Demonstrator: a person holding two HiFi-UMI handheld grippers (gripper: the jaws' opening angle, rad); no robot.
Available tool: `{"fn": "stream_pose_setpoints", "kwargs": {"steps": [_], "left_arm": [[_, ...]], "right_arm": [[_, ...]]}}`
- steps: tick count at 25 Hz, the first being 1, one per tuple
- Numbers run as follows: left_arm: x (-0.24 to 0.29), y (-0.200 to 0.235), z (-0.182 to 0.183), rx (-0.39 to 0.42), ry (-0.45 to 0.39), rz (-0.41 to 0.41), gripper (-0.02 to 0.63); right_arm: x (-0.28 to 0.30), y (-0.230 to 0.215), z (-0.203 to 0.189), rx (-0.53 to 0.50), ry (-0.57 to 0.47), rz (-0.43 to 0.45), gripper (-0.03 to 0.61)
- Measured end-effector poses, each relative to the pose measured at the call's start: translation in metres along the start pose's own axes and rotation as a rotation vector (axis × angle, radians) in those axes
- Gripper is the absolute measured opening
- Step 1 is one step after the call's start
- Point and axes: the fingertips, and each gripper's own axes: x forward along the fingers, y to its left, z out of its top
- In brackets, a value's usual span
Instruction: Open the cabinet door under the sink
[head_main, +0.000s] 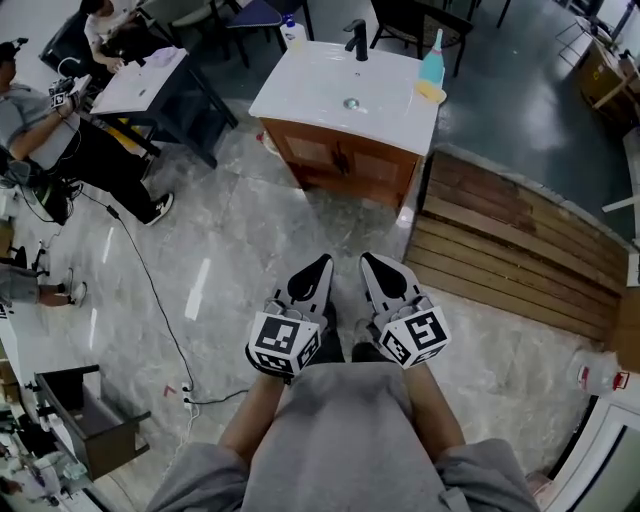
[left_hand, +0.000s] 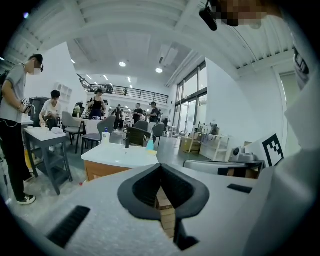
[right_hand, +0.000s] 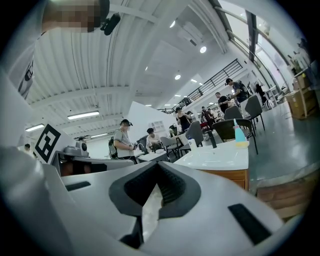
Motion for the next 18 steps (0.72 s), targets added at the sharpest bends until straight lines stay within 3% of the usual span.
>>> {"fn": "stream_pose_setpoints", "kwargs": {"steps": [18], "left_arm": [[0.099,0.144,0.019,-0.032,0.038,-0.137,0.008]], "right_arm": [[0.155,-0.048,0.01,0.012,0.023,-0.153,0.009]]}}
